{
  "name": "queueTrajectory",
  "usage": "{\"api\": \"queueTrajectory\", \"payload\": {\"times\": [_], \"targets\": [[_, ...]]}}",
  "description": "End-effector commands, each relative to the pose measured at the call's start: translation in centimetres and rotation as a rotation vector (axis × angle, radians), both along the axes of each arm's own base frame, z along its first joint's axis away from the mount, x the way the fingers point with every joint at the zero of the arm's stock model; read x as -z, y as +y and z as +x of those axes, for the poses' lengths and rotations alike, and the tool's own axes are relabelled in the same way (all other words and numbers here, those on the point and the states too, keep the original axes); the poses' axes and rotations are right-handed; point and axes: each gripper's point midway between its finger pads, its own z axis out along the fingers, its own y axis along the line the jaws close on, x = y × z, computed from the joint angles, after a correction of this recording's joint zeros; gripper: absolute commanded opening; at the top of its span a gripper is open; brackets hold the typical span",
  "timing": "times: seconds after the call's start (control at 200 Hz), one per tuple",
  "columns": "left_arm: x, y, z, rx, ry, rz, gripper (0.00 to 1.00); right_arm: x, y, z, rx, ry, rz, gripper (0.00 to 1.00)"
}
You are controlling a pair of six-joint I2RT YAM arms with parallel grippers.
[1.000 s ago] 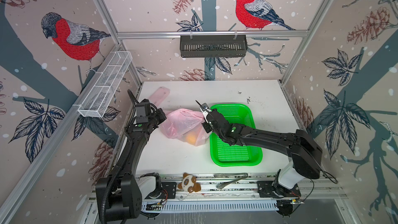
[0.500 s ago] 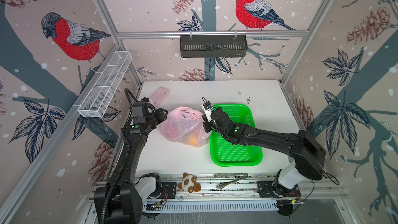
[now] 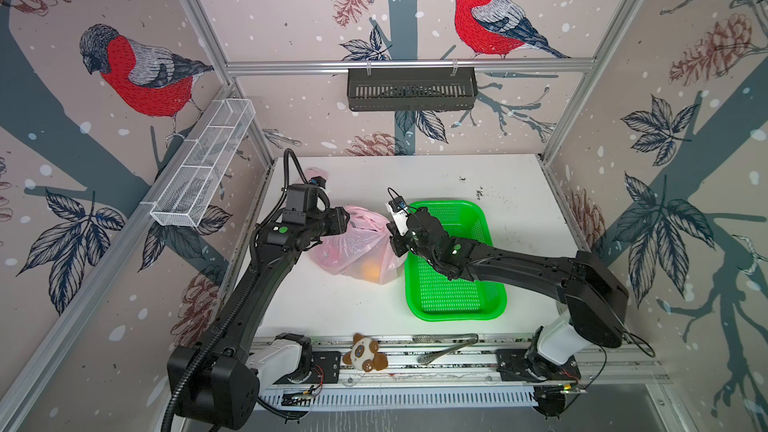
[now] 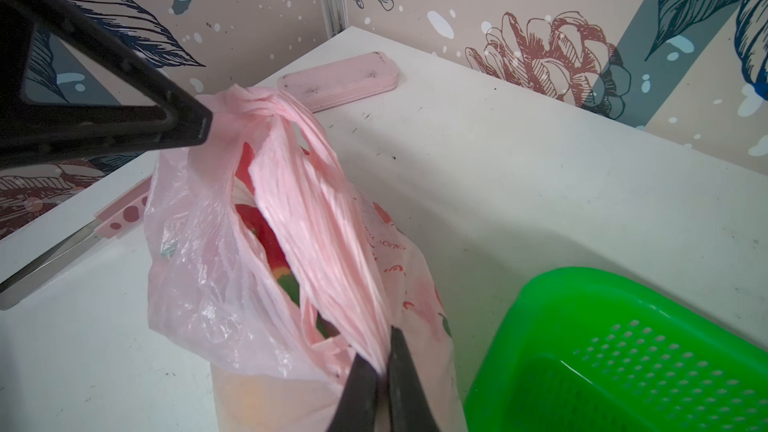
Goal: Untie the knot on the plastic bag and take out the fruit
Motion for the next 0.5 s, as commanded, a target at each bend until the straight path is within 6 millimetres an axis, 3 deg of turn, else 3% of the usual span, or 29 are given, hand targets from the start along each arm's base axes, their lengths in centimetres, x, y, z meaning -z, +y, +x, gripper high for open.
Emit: {"api": "queueTrajectory", "payload": {"times": [0.0,0.055,0.495], "targets": [[1.3,1.4,0.0,-0.042,0.026,0.185,0.58,-1.6,0.5,0.0,-0.028,-0.039,0.033,0.09],[1.7,1.4,0.1,-0.052,0.027,0.238,0.65,-1.8,0.5,-0.2,-0.035,-0.042,0.036,0.09],[3.3,0.5,2.8,-0.087,0.011,0.41,0.67,-1.5,0.3,-0.6,-0.063,-0.045,0.027,0.09]]}}
